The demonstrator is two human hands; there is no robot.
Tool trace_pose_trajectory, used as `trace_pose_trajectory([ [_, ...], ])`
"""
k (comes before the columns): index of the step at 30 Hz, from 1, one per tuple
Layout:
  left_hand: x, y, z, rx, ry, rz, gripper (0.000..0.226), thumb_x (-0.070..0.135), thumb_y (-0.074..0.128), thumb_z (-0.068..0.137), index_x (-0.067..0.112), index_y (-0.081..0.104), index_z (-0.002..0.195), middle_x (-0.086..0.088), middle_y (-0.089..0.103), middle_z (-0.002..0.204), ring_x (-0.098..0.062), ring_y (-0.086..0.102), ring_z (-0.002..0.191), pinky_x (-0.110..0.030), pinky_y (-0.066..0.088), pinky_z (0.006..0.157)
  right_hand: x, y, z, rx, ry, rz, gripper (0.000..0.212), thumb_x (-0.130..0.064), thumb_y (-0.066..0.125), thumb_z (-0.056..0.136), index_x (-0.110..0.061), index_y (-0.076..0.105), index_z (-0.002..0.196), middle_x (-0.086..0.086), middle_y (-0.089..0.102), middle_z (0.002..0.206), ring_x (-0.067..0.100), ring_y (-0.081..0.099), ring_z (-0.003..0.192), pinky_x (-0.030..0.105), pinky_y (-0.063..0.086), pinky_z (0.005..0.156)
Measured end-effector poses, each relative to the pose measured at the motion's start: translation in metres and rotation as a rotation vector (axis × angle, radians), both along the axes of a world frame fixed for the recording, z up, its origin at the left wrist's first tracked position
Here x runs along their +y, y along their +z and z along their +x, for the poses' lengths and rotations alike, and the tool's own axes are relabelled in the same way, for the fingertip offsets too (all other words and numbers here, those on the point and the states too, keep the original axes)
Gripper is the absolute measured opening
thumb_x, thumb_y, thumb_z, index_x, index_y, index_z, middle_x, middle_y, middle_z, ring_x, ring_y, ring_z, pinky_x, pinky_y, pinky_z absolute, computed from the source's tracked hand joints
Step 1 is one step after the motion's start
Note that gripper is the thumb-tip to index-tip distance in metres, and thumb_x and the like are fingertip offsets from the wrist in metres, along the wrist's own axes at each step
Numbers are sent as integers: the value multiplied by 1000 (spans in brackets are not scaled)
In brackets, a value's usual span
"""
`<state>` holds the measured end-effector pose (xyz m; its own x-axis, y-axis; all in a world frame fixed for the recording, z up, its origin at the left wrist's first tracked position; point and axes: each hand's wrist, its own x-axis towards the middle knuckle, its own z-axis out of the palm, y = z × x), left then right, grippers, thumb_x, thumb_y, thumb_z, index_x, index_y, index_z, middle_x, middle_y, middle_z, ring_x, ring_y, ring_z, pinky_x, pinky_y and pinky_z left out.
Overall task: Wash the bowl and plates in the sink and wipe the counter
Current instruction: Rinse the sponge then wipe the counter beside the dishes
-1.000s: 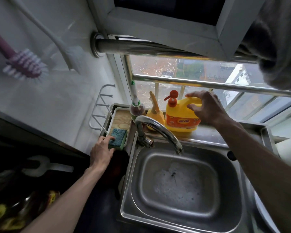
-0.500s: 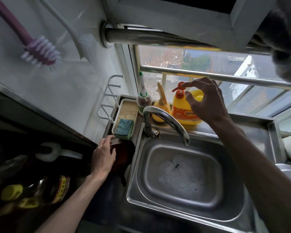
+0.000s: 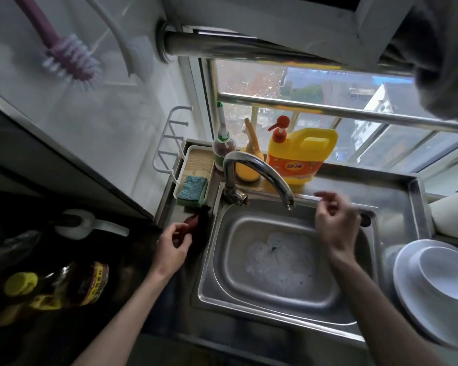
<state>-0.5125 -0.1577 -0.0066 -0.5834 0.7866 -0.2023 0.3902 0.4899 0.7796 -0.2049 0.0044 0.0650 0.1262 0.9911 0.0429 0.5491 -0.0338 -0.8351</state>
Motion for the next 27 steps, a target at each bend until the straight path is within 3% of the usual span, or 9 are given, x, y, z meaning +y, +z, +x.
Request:
trace_pose_trajectory([
  [3,-4,21,32,-273,-23,58,16,-5,65,94,10,68,100,-7,73,96,-6,69,89,-19,55,79,-41,-37,-19,191,64,-475,12,-16,67,98,-17,78,104,4,76,92,21,71,85,31,55,76],
  [7,-4,19,74,-454,-280,-7,23,10,76,84,17,73,105,-4,69,117,-14,69,111,-20,55,90,-86,-45,-70,756,192,-962,45,-45,65,100,-2,74,113,16,78,101,26,76,90,32,56,73],
  [9,-2,11,86,-491,-389,-49,29,24,79,78,22,77,107,2,54,132,-5,62,120,-18,51,97,-97,-54,-74,767,105,-905,41,-33,70,99,2,69,120,16,78,101,28,77,90,33,59,69],
  [11,1,8,94,-636,-209,-46,35,25,82,82,18,72,115,-1,55,134,-6,67,114,-23,55,94,-101,-64,-65,704,66,-817,29,-19,67,101,1,68,122,16,78,103,26,77,92,31,61,73],
  [13,6,4,99,-727,1,-99,43,24,83,85,18,62,122,-8,66,122,-18,72,104,-34,60,89,-104,-67,-53,782,146,-839,22,-14,65,101,-2,70,120,14,78,106,25,76,97,33,62,82],
  [16,12,5,109,-941,118,-255,34,16,79,84,-1,66,110,-15,76,88,-17,75,72,-23,60,63,-106,-71,-34,644,284,-767,7,-8,72,96,-7,74,102,5,79,92,14,74,86,31,59,80],
  [19,16,4,125,-1038,120,-238,27,17,70,94,-1,69,114,-13,78,99,-19,76,83,-25,59,66,-103,-80,-16,435,160,-620,8,-16,83,88,-15,76,84,-3,77,76,8,70,71,26,54,65],
  [24,21,-3,153,-972,232,-61,23,12,67,97,9,68,119,-12,76,111,-24,73,97,-30,61,67,-96,-86,3,203,2,-496,31,-46,89,77,-19,74,74,-7,74,67,3,69,66,24,53,64],
  [27,25,-5,160,-805,211,-7,21,11,70,95,13,71,116,-11,77,112,-24,73,102,-41,62,84,-97,-94,15,220,14,-553,18,-37,86,83,-25,75,91,-5,76,80,11,73,83,35,59,81],
])
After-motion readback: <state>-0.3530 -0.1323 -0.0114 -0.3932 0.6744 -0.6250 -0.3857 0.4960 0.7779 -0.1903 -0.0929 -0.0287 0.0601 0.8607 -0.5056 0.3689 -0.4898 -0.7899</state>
